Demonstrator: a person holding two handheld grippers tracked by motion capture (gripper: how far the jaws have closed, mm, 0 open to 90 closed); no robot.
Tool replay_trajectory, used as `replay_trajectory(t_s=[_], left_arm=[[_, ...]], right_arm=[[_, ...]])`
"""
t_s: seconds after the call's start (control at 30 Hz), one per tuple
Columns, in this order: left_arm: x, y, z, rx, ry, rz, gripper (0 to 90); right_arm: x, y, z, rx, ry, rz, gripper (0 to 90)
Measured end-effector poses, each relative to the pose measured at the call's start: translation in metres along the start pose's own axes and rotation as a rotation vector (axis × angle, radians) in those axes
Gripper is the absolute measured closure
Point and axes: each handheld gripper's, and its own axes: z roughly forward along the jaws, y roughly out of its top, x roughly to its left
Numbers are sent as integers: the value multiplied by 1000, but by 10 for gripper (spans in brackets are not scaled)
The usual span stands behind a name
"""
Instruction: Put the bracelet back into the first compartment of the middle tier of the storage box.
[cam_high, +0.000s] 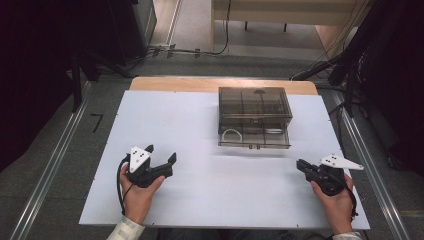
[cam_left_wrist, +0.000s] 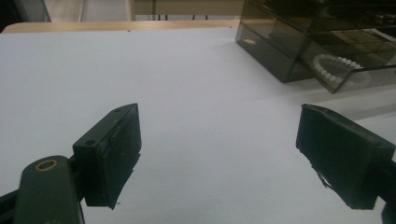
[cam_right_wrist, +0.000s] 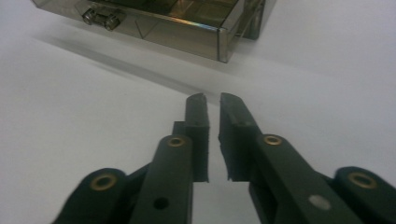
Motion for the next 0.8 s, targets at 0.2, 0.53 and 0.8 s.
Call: replay_trajectory(t_s=[0.2,0.53,0.8], left_arm=[[13,-6,-3,12,27,-19,153],[16,-7,-4,20,30,-14,153],[16,-7,-4,19,30,-18,153]], right_arm=[[8,11,13,3,24,-11,873],[9,30,38,-5,48,27,875],[9,37,55,1,38,36,874]])
